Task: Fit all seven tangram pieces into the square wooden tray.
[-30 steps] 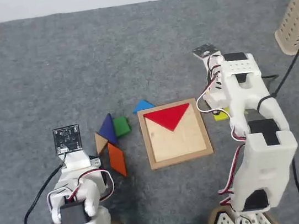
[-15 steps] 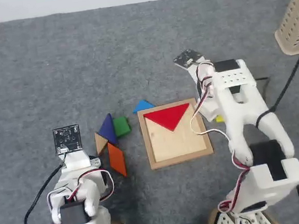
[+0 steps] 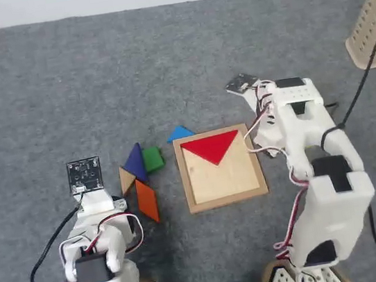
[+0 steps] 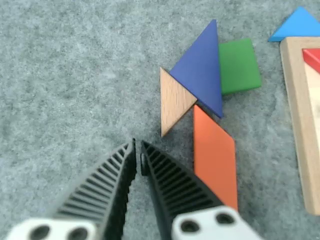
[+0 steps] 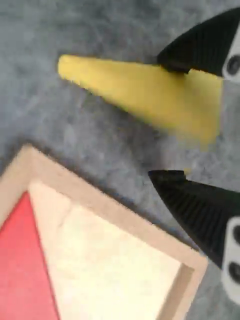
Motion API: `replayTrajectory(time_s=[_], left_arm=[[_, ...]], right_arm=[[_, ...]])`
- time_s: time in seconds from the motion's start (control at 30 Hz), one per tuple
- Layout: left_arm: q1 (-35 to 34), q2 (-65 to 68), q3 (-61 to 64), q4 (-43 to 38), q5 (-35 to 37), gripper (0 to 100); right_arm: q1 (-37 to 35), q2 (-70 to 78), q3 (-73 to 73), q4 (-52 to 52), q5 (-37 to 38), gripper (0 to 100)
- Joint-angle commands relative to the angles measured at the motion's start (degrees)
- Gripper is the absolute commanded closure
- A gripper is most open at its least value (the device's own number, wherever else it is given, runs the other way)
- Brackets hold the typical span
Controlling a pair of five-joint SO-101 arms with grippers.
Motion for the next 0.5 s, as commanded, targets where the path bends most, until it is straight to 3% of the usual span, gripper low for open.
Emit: replayTrajectory(time_s=[0.0, 0.17, 0.47], left_arm=[[0.00, -1.14, -0.31, 0.09, 0.53, 99], [0.00, -1.14, -0.31, 0.09, 0.53, 99], [0.00, -1.14, -0.31, 0.09, 0.53, 99]], right_arm=[[3.21, 3.74, -5.45, -0.22, 0.88, 68.4], [4.26, 6.90, -9.23, 1.19, 0.79, 69.4], [4.18, 6.73, -11.87, 1.98, -2.29, 94.1]])
